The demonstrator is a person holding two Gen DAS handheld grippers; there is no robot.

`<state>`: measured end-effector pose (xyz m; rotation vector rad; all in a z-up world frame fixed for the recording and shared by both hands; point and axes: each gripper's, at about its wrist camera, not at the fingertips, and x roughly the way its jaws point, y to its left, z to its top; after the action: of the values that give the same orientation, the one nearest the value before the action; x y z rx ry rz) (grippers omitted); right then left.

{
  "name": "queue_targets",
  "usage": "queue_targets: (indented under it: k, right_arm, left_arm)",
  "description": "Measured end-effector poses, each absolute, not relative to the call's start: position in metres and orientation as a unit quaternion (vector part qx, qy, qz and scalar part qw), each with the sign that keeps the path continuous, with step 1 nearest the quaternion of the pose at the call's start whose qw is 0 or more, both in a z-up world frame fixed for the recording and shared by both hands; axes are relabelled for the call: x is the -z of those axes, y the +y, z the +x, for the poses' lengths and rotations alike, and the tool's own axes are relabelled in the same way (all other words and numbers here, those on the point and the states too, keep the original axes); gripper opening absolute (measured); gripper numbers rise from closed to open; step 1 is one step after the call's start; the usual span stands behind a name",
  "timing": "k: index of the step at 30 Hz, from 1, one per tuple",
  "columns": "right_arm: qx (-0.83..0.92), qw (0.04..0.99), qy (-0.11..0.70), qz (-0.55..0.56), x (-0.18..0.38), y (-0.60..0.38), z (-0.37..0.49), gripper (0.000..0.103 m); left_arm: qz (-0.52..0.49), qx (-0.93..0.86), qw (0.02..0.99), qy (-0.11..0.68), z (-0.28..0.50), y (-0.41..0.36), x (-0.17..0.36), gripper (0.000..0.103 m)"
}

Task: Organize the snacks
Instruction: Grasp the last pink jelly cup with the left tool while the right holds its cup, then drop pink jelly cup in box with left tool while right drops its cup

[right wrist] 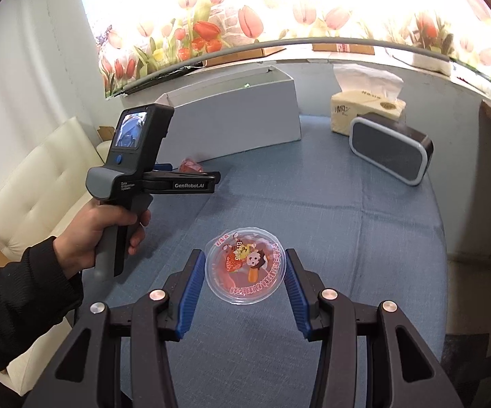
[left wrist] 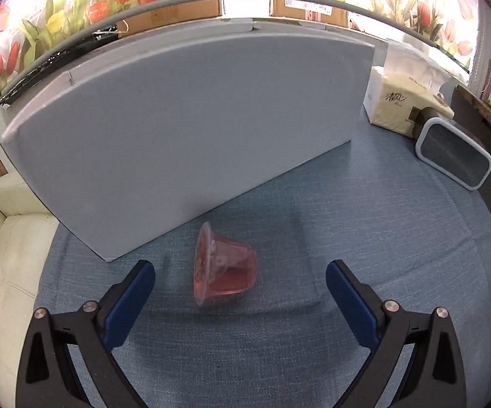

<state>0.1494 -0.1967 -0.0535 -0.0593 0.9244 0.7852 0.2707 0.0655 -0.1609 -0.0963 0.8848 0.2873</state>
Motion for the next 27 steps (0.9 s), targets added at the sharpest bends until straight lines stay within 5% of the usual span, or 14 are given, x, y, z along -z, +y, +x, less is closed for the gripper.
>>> queue_targets:
  k: [3, 6, 27]
  right_arm:
    - [-0.369, 0.824, 0.429, -0.024, 0.055, -0.197, 0.147, 0.051]
    - [-0.372, 0.823, 0.429, -0.024, 0.054, -0.195, 0.143, 0.051]
    - [-0.413, 0.828, 0.379, -0.013, 0.004, -0.147, 0.169, 0.051]
  left_arm:
    - [-0.038, -0.146, 0.885, 0.44, 0.27, 0.064, 0.164, 0.058]
    - [-0.042, -0.145, 0.886, 0.439, 0.268, 0.067, 0.162, 0.04]
    - [-0.125, -0.058, 0.931, 0.337, 0.185, 0.09, 0.042, 0.034]
